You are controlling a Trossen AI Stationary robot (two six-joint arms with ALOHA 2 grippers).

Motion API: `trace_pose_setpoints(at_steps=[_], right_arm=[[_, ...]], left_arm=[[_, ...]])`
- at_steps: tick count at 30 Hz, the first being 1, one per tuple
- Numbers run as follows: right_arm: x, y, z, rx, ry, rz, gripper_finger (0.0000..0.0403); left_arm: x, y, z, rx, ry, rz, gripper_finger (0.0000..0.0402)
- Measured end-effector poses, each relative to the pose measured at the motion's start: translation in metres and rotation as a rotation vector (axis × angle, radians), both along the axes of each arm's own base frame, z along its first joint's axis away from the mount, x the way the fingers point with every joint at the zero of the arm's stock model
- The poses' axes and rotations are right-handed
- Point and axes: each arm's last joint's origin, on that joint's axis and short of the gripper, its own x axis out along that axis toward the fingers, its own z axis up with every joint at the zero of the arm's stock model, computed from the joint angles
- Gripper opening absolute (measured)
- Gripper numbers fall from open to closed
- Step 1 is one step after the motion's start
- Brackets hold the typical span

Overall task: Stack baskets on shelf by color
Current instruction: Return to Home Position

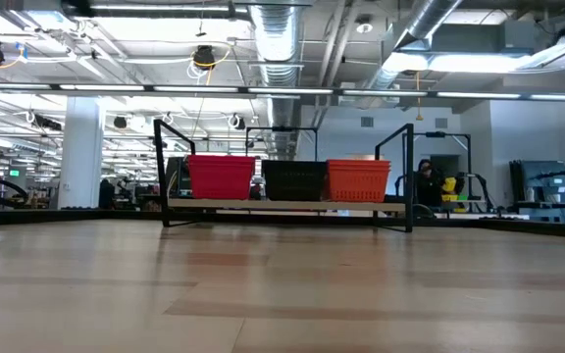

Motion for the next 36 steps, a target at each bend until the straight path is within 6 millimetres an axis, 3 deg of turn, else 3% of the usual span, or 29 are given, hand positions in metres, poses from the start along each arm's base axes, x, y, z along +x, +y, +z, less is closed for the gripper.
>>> trace_pose_setpoints(at_steps=[3, 7, 13, 18, 22, 27, 32, 36], right_arm=[[-0.042, 0.027, 0.026, -0.005, -0.155, -0.060, 0.0000], [-0.082, 0.063, 0.025, 0.064, -0.355, -0.048, 0.0000], [-0.108, 0.103, -0.029, 0.192, -0.547, -0.008, 0.0000], [-0.111, 0.121, -0.085, 0.317, -0.659, 0.040, 0.0001], [-0.111, 0.122, -0.114, 0.383, -0.799, 0.133, 0.0001], [-0.115, 0.104, -0.135, 0.444, -0.892, 0.254, 0.0001], [-0.118, 0.086, -0.153, 0.479, -0.888, 0.306, 0.0001], [-0.127, 0.076, -0.174, 0.476, -0.907, 0.312, 0.0001]], left_arm=[[-0.027, 0.006, -0.032, -0.100, -0.097, 0.010, 0.0000], [-0.040, 0.011, -0.070, -0.241, -0.239, -0.065, 0.0000], [-0.040, 0.017, -0.108, -0.368, -0.385, -0.164, 0.0000], [-0.031, 0.027, -0.129, -0.446, -0.396, -0.179, 0.0000], [-0.010, 0.038, -0.134, -0.437, -0.428, -0.239, 0.0000], [0.017, 0.063, -0.133, -0.403, -0.434, -0.361, 0.0000], [0.027, 0.081, -0.135, -0.424, -0.419, -0.469, 0.0000], [0.027, 0.084, -0.133, -0.415, -0.439, -0.475, 0.0000]])
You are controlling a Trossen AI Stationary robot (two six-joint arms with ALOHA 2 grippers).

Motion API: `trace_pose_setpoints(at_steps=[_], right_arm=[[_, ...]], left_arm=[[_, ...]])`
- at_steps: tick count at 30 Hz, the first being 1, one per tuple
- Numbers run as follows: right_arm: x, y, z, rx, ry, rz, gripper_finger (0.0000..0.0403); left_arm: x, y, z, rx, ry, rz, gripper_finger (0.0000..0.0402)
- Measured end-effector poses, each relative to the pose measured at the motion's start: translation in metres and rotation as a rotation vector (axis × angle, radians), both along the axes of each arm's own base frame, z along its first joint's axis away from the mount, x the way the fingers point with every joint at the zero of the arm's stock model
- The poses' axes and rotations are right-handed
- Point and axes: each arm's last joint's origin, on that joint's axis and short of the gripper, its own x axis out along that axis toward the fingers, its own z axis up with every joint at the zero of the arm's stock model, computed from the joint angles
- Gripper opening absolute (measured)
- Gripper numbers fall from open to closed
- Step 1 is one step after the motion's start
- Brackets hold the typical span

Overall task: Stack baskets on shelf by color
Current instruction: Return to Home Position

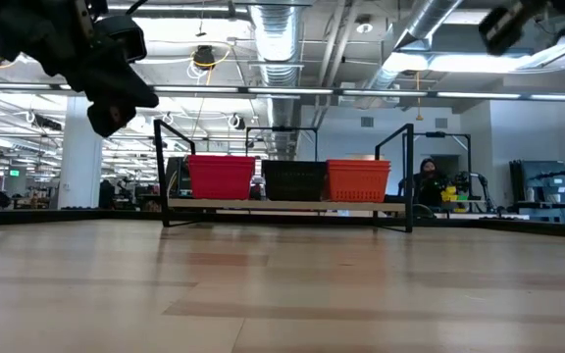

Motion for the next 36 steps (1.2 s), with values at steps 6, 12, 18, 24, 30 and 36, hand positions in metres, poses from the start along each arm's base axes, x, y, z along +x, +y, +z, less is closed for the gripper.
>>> trace_pose_setpoints(at_steps=[6, 12, 18, 24, 30, 36], right_arm=[[-0.021, -0.013, -0.035, 0.049, -0.110, -0.038, 0.0001], [-0.033, -0.020, -0.060, 0.077, -0.146, -0.057, 0.0001], [-0.032, -0.023, -0.076, 0.136, 0.019, -0.135, 0.0002], [-0.030, -0.026, -0.078, 0.275, 0.063, -0.215, 0.0021], [-0.030, -0.026, -0.079, 0.329, 0.077, -0.206, 0.0036], [-0.030, -0.026, -0.079, 0.384, 0.084, -0.203, 0.0038]], left_arm=[[-0.003, 0.000, 0.002, 0.007, -0.006, 0.020, 0.0000], [-0.006, 0.002, -0.002, 0.021, 0.049, 0.094, 0.0000], [-0.014, 0.002, -0.014, -0.125, 0.197, 0.210, 0.0000], [-0.018, 0.003, -0.020, -0.218, 0.275, 0.299, 0.0000], [-0.017, 0.005, -0.019, -0.151, 0.240, 0.356, 0.0000], [-0.008, -0.001, -0.001, 0.144, 0.038, 0.087, 0.0000]])
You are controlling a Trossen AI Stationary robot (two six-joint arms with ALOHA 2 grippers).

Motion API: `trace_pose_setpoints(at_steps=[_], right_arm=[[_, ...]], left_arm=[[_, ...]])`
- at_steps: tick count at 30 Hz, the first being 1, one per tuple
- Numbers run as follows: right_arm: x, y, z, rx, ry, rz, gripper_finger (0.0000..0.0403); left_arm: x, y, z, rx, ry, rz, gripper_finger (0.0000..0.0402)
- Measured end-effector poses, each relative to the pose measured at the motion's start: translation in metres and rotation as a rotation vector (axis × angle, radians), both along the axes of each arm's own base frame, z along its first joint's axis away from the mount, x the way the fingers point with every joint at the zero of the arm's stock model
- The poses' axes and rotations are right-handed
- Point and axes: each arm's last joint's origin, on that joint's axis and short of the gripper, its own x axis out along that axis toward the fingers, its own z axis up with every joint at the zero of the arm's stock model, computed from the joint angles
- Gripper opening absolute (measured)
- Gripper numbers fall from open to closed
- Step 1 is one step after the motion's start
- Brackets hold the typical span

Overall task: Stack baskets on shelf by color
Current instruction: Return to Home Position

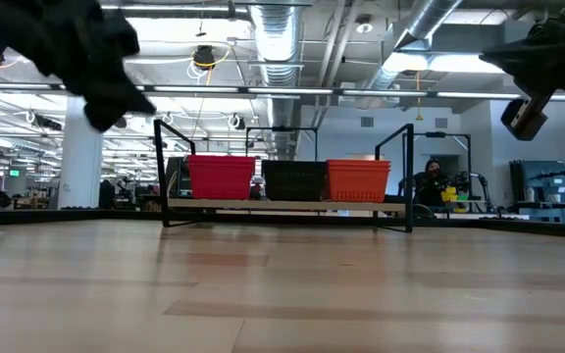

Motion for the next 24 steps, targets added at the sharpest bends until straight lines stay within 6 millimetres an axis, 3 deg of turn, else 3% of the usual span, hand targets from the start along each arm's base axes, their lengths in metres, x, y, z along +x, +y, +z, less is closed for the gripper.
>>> trace_pose_setpoints(at_steps=[4, 15, 24], right_arm=[[0.000, 0.000, 0.002, -0.103, -0.019, -0.016, 0.0038], [-0.002, 0.001, 0.011, -0.312, -0.124, -0.013, 0.0038], [0.000, 0.001, 0.001, -0.377, -0.030, -0.005, 0.0038]], left_arm=[[-0.006, -0.004, 0.008, 0.107, -0.148, -0.107, 0.0000], [-0.046, -0.007, -0.044, 0.032, -0.462, -0.218, 0.0000], [-0.057, -0.005, -0.039, 0.213, -0.527, -0.172, 0.0000]])
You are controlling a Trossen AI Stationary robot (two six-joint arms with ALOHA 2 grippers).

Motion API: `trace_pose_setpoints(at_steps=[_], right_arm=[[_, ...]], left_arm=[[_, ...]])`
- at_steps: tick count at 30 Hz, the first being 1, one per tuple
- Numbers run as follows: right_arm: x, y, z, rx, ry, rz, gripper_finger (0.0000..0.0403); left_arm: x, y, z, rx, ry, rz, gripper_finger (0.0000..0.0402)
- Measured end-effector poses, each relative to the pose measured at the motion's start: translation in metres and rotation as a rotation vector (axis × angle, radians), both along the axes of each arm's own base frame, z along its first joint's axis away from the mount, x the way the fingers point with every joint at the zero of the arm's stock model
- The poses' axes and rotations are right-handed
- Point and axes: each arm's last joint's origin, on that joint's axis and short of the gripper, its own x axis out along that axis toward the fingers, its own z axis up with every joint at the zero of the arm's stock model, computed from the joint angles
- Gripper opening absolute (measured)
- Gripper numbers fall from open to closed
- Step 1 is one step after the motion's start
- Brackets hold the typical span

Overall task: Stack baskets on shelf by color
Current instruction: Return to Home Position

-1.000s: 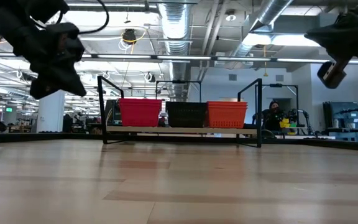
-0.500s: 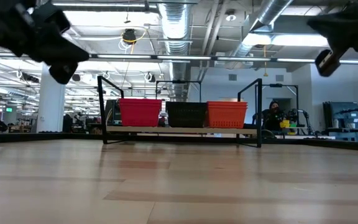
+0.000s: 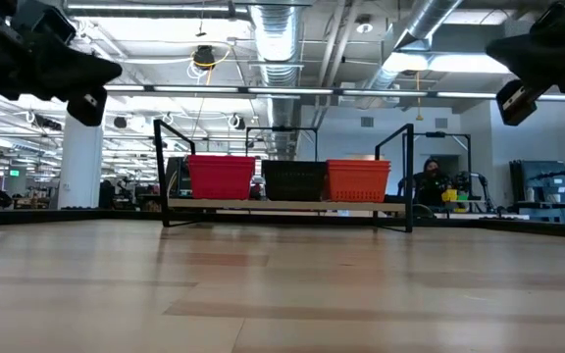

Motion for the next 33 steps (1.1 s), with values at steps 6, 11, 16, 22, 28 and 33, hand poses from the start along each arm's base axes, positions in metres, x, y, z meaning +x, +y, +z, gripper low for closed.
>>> trace_pose_setpoints(at_steps=[6, 11, 16, 22, 28, 33], right_arm=[[0.001, 0.000, -0.007, -0.058, 0.069, -0.004, 0.0038], [0.001, 0.000, -0.011, -0.068, 0.103, -0.002, 0.0038], [0.001, 0.000, -0.011, -0.070, 0.108, -0.002, 0.0038], [0.001, 0.000, -0.011, -0.071, 0.112, -0.002, 0.0038], [0.001, 0.000, -0.012, -0.074, 0.113, -0.002, 0.0038], [0.001, 0.000, -0.012, -0.074, 0.114, -0.002, 0.0038]], left_arm=[[0.001, 0.001, -0.002, -0.001, 0.023, 0.038, 0.0000], [0.001, 0.001, -0.002, 0.002, 0.023, 0.038, 0.0000], [0.001, 0.001, -0.002, -0.027, 0.023, 0.038, 0.0000], [0.001, 0.001, -0.002, -0.028, 0.024, 0.037, 0.0000], [0.001, 0.001, -0.002, -0.028, 0.024, 0.037, 0.0000], [0.001, 0.001, -0.002, -0.028, 0.024, 0.037, 0.0000]])
